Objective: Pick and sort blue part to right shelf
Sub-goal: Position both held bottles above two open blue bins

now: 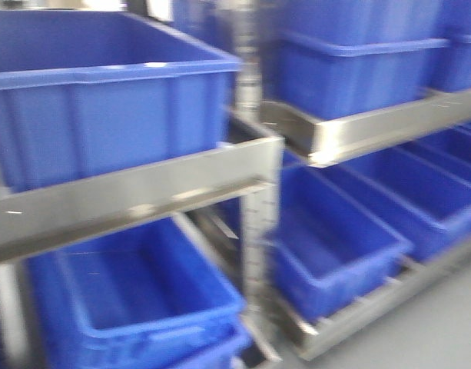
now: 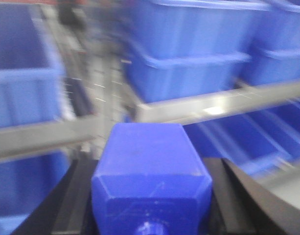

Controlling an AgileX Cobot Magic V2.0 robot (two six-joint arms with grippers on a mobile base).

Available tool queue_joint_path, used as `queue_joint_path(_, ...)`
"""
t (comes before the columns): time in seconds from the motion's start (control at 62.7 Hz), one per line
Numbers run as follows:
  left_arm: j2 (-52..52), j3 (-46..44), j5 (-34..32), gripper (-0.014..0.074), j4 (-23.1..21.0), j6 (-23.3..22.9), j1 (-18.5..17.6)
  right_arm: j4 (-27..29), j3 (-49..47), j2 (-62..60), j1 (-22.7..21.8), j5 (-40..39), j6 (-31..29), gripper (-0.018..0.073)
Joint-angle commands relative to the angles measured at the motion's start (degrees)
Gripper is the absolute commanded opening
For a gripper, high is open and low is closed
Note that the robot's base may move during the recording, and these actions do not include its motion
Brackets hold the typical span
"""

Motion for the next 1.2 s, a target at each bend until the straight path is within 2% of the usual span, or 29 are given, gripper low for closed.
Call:
queue_joint_path(0.0,0.6,-1.8,-5.2,0.0365,-0.5,0.1,0.1,-0.7,-1.6,0.6,-0.3,-5.1,0.1,0.0393)
queue_joint_path(1.18,0.6,-1.8,-5.2,0.0365,-0.5,0.1,0.1,-0.7,-1.6,0.6,-0.3,-5.1,0.1,0.0393)
